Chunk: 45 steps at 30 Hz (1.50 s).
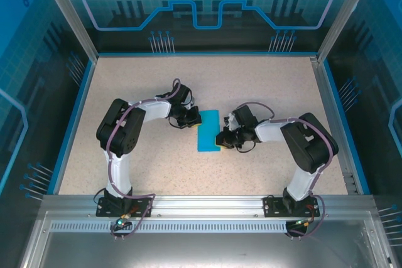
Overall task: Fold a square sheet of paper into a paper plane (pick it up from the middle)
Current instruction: Fold the square sheet of paper in half at the center of the table, then rotate the square sheet of paper at the center of the table.
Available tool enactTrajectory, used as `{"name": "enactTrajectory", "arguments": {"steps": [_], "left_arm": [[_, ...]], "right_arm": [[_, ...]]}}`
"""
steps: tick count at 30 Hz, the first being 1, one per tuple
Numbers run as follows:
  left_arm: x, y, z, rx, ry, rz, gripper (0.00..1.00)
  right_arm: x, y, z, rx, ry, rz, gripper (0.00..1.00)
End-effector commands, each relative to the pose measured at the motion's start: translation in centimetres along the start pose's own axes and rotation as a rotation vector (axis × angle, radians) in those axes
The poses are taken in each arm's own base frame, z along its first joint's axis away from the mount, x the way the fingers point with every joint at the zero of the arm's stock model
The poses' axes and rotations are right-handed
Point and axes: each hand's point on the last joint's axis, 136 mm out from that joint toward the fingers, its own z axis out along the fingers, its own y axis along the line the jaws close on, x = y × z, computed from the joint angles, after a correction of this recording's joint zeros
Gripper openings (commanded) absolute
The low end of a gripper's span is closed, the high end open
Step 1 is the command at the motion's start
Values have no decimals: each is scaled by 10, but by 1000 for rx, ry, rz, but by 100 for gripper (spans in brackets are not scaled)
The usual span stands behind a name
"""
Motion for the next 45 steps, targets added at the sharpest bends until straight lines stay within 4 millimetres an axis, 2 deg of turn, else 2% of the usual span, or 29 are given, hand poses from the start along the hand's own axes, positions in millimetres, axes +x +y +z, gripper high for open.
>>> {"name": "enactTrajectory", "arguments": {"steps": [1,3,5,10,14,19,23,30,35,39,42,45], "left_arm": [[35,66,22,-216,86,-86,0],[34,64,22,-210,82,-84,0],[33,63,22,-207,78,-80,0],[28,51,20,-167,64,-51,0],[18,31,16,-130,51,2,0],[5,3,7,-77,34,67,1],[-4,-18,-6,-30,7,105,4],[-18,-52,-26,60,-48,115,16],[-29,-42,-54,13,-171,35,21],[-27,-16,-78,-33,-260,-43,26],[-19,-1,-93,-57,-304,-80,30],[-7,5,-101,-30,-326,-99,34]], "right_arm": [[50,-27,-4,93,148,40,9],[54,-29,-6,105,152,31,9],[49,-25,-9,107,136,21,9],[9,13,-28,82,-5,-75,9],[-7,19,-31,110,-66,-122,10],[-4,12,-9,164,-14,-144,9],[-4,9,2,202,6,-128,9],[10,7,16,239,62,-88,8],[6,20,30,235,58,-51,8],[-17,41,40,185,-5,-16,9],[-37,72,35,126,-46,-69,9],[-55,97,16,108,-66,-162,10]]}}
